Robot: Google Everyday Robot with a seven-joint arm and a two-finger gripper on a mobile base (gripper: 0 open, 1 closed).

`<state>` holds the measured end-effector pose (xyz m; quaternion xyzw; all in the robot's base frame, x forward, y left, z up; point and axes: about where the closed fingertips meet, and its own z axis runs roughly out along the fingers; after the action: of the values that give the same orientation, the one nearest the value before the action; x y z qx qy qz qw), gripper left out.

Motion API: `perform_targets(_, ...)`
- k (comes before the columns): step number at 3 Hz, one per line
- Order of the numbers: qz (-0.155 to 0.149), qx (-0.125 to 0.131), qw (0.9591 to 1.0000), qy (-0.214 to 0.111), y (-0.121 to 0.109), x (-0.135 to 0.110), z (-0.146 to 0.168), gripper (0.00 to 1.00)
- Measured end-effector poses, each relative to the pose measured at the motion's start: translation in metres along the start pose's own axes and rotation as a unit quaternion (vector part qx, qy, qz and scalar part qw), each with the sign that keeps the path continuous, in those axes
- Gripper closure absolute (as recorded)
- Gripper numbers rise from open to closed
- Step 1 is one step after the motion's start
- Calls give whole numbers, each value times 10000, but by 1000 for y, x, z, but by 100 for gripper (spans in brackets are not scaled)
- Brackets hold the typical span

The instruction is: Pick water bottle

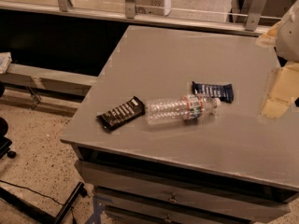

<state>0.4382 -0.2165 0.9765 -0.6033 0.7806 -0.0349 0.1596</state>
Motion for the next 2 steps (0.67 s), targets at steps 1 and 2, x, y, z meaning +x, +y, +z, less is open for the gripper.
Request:
perform_targets(1, -57, 5, 10000, -14, 3, -10, 2, 0)
perform_targets(2, -108, 3, 9999, -40, 3, -26, 6, 0)
